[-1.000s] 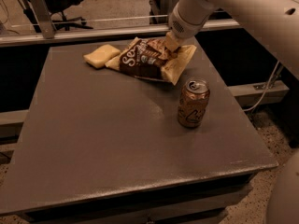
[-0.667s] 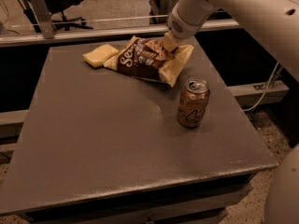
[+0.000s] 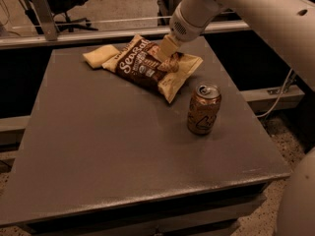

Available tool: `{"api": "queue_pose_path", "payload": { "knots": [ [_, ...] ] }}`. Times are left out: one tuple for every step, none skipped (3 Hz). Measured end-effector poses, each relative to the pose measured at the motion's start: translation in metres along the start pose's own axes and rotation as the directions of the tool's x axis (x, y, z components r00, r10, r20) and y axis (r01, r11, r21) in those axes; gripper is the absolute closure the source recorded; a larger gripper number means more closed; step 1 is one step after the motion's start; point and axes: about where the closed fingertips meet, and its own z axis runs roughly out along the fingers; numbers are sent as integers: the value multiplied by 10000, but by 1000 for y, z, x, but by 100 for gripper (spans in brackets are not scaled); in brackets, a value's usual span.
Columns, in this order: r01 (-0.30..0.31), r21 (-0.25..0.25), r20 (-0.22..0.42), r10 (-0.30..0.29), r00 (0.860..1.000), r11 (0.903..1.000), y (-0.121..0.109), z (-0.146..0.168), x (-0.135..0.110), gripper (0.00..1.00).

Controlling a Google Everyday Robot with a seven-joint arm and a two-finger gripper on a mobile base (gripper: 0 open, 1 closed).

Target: Move brown chip bag near sponge

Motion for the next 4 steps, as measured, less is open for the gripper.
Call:
{"api": "queue_pose_path", "payload": {
  "knots": [
    [23, -309, 195, -17, 9998, 9995, 0, -5, 4, 0],
    [183, -787, 1005, -103, 9949, 9967, -7, -26, 14, 0],
    [529, -1305, 2725, -155, 9620, 9900, -14, -58, 28, 0],
    [836, -1314, 4685, -124, 8834, 9878, -31, -105, 49, 0]
  ]
}}
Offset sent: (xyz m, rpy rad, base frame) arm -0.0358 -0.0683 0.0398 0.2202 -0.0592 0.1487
